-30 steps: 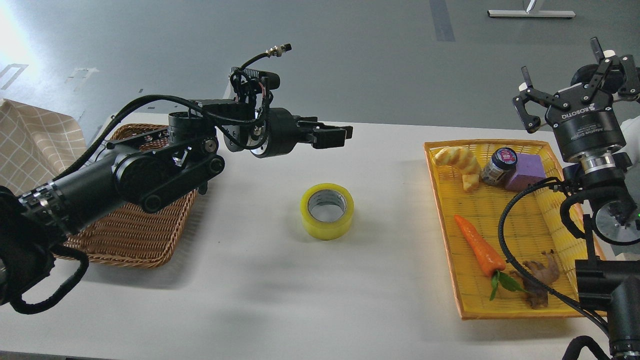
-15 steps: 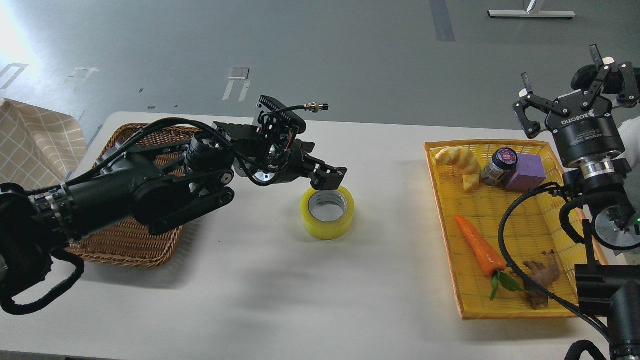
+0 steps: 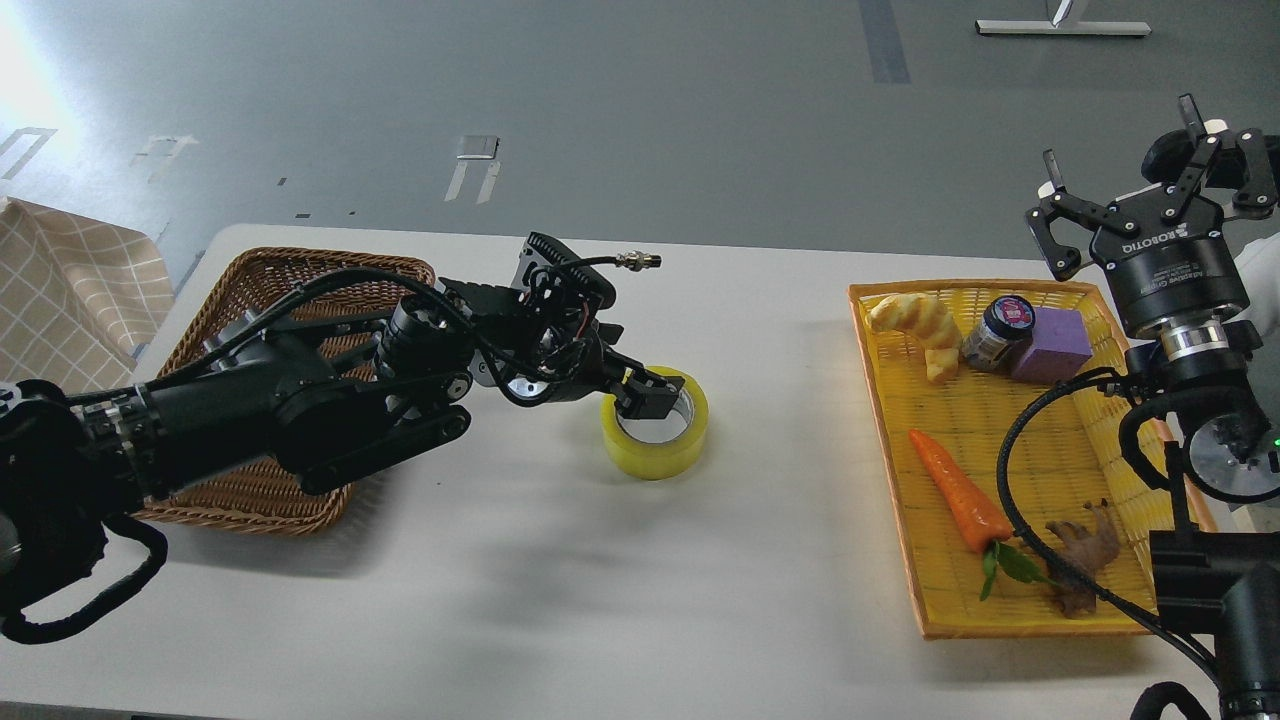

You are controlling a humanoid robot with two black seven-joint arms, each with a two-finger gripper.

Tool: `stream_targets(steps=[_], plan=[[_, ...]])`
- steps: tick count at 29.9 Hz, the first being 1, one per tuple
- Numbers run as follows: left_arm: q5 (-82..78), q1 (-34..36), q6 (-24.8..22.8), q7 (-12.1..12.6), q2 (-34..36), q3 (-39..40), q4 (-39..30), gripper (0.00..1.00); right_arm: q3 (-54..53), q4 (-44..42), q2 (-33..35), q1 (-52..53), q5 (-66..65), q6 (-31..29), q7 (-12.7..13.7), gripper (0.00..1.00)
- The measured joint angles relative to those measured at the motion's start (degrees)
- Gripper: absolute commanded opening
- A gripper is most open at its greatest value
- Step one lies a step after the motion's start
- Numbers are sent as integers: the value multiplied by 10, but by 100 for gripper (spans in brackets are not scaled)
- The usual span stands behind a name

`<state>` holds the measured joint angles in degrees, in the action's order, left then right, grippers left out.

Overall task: Place and transfer tape with both arms
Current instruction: 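Close the left gripper on the rim of the tape roll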

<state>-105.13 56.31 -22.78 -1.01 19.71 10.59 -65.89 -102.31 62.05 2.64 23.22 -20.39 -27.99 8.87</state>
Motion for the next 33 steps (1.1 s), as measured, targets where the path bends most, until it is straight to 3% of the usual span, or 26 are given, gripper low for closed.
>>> stream_targets(steps=[14, 33], plan=[[2, -7, -1, 4, -15, -16, 42, 97, 0, 1, 0, -7, 0, 0, 0, 100], [1, -14, -1, 3, -29, -17, 68, 77, 0, 1, -1, -11, 0, 0, -1, 100]])
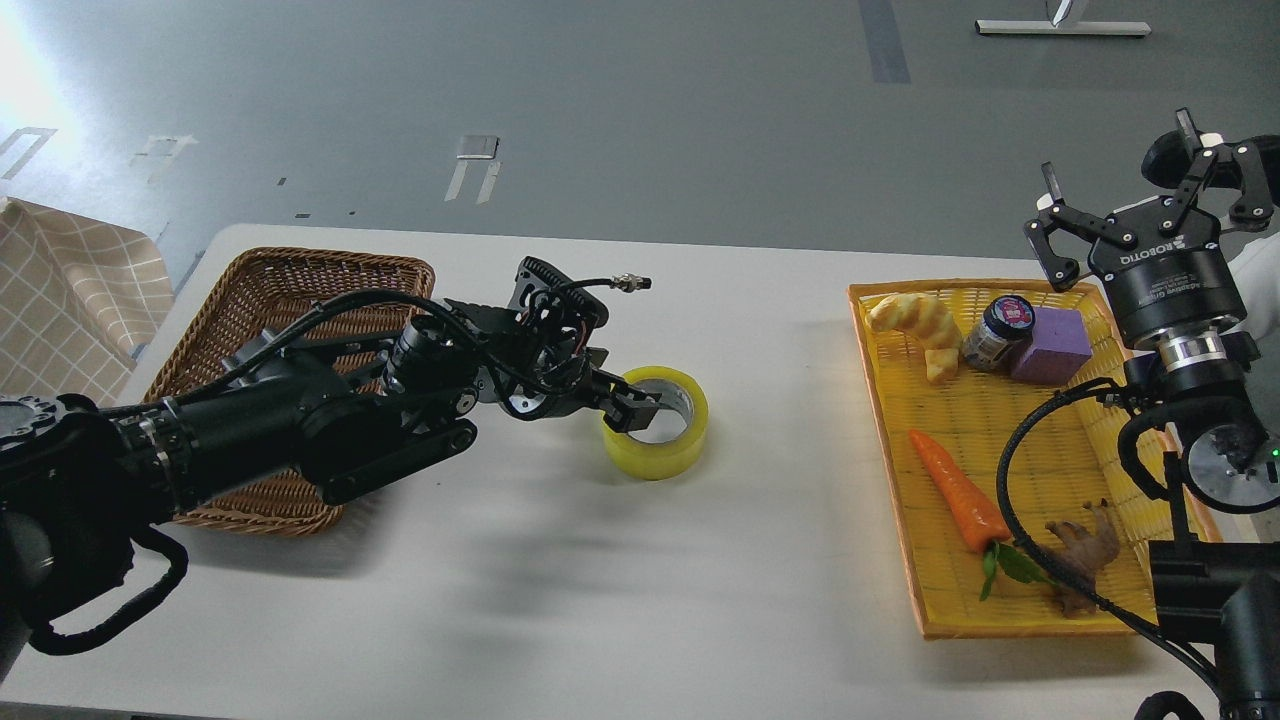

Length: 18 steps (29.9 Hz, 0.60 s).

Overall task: Place and transfer tape with both arms
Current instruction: 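Close the left gripper on the rim of the tape roll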

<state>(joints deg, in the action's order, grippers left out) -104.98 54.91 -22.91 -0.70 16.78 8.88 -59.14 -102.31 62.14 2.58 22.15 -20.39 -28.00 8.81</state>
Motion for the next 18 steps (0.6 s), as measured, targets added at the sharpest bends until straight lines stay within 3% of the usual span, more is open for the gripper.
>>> stream_targets(steps=[10, 12, 14, 18], plan=[[1, -2, 1, 1, -1, -17, 0, 68, 0, 0, 0, 0, 0, 0, 1, 100], [1, -2, 4, 2, -1, -17, 0, 60, 0, 0, 0, 0, 0, 0, 1, 100], [1, -2, 5, 3, -1, -18, 0, 42, 0, 0, 0, 0, 0, 0, 0, 100], [1, -2, 5, 11, -1, -18, 0, 17, 0, 0, 1, -1, 0, 0, 0, 100]])
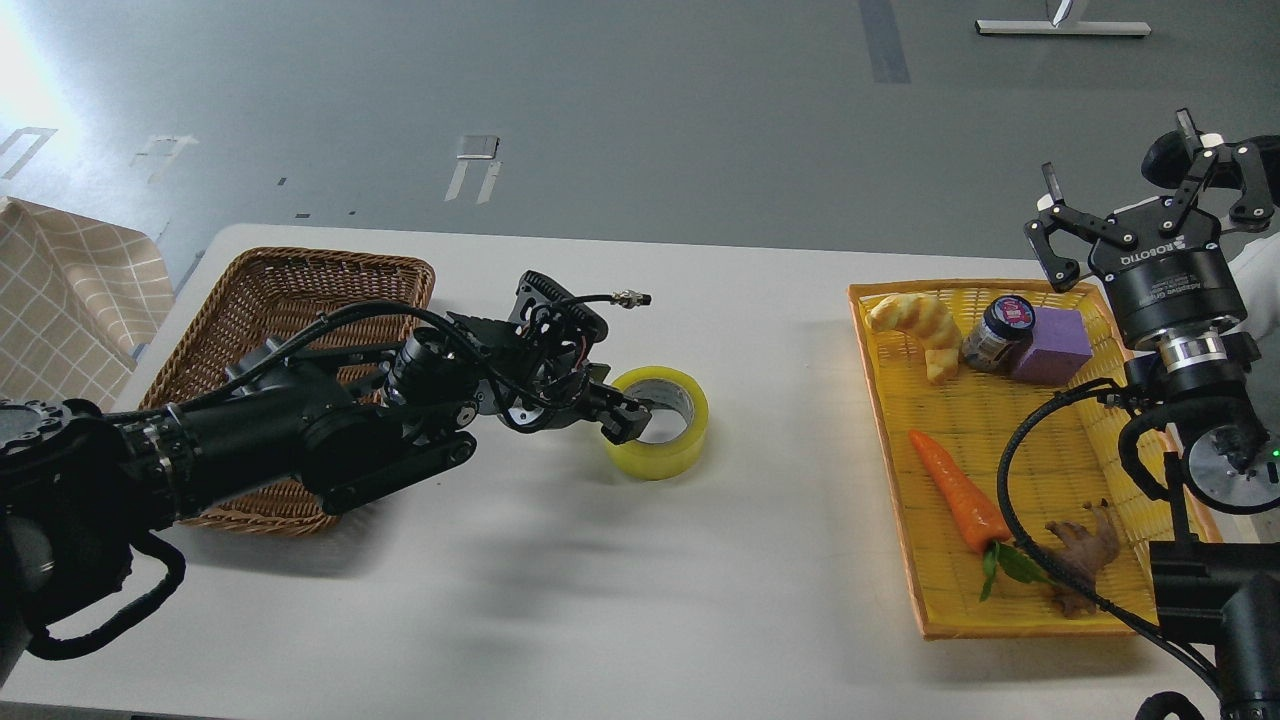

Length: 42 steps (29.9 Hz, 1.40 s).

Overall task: Place and transfer tape with both arms
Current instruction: 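Close the left gripper on the rim of the tape roll, then lift the tape roll and carry it over the wicker basket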

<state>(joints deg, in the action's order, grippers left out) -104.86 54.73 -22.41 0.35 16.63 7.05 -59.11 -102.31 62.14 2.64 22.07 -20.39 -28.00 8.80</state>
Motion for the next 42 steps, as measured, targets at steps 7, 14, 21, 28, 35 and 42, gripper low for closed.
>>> stream_targets(steps=[7, 14, 21, 28, 35, 42], plan=[[-2, -1, 1, 0, -1, -6, 5, 0, 0, 0, 0, -1, 0, 0, 0, 100], [-3, 2, 10, -17, 0, -9, 9, 0, 0, 0, 0, -2, 0, 0, 0, 100], [2, 41, 14, -38, 9, -2, -3, 0, 0, 0, -1, -3, 0, 0, 0, 100], [56, 103, 14, -56, 56, 0, -15, 0, 0, 0, -1, -4, 0, 0, 0, 100], [68, 128, 11, -88, 135, -1, -16, 0, 0, 0, -1, -4, 0, 0, 0, 100], [68, 130, 11, -118, 214, -2, -17, 0, 1, 0, -2, -4, 0, 0, 0, 100]])
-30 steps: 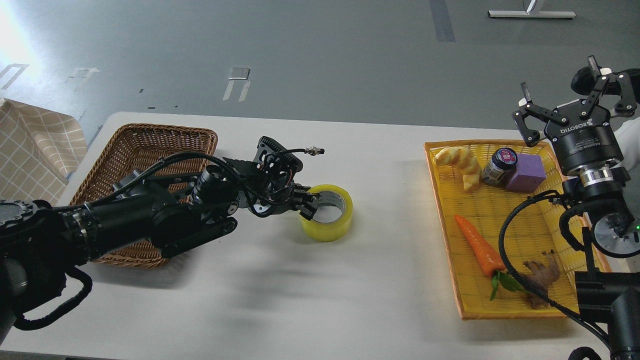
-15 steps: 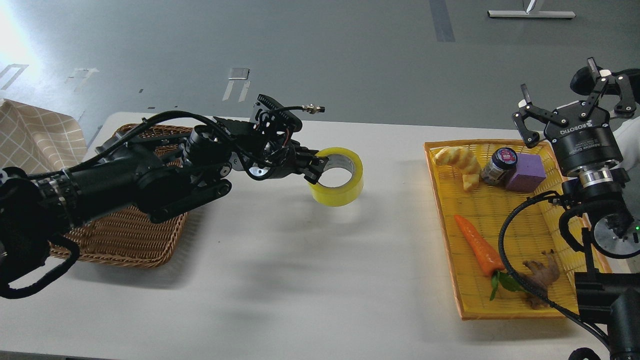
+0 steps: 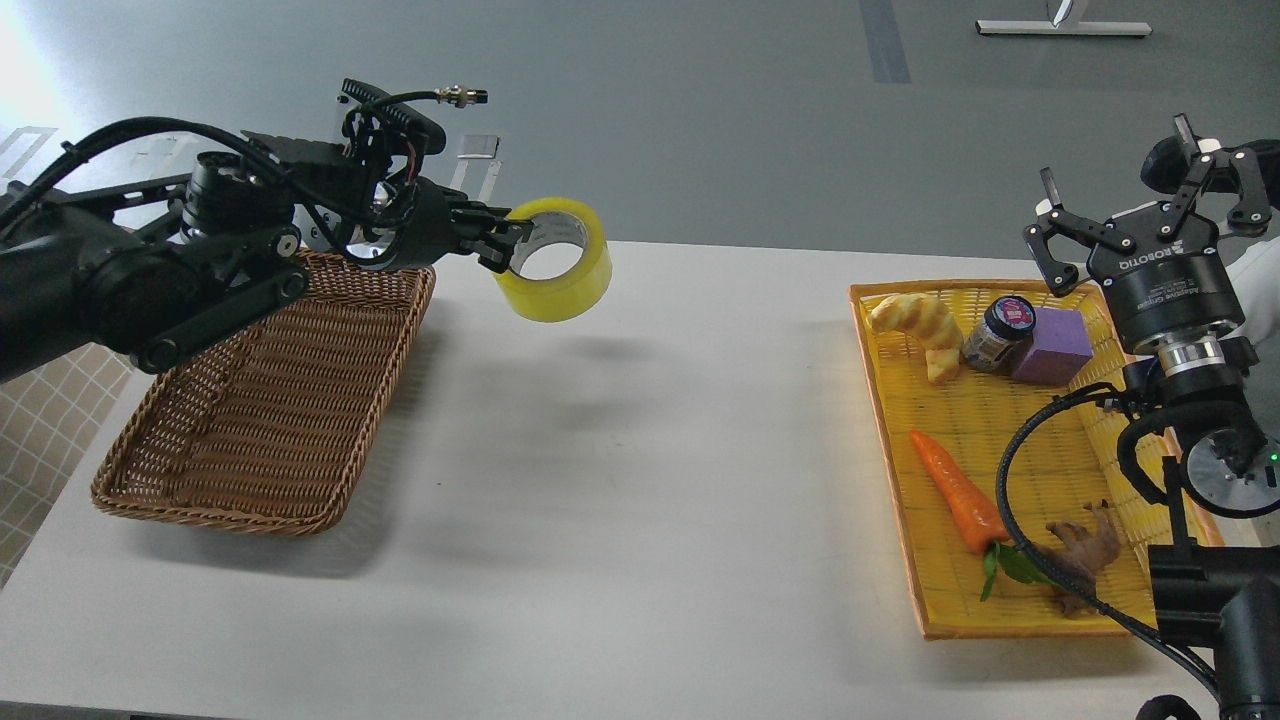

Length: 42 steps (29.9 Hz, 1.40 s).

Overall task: Place and transfer tape with both arms
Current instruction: 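Lift the tape roll and carry it over the wicker basket, then lower the tape roll into the basket and open the left gripper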

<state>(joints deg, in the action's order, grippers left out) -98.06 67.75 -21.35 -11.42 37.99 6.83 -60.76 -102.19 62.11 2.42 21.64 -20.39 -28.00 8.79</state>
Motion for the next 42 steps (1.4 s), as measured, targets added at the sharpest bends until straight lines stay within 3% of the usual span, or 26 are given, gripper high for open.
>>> stream_targets(steps=[16, 26, 42], plan=[[-5, -32, 3, -15, 135, -8, 2, 0, 9, 0, -19, -1, 0, 0, 0, 100], [-8, -118, 29, -14, 150, -8, 31, 0, 10, -2, -24, -1, 0, 0, 0, 100], [-3, -174, 66, -18, 150, -8, 75, 0, 10, -11, -24, -4, 0, 0, 1, 100]])
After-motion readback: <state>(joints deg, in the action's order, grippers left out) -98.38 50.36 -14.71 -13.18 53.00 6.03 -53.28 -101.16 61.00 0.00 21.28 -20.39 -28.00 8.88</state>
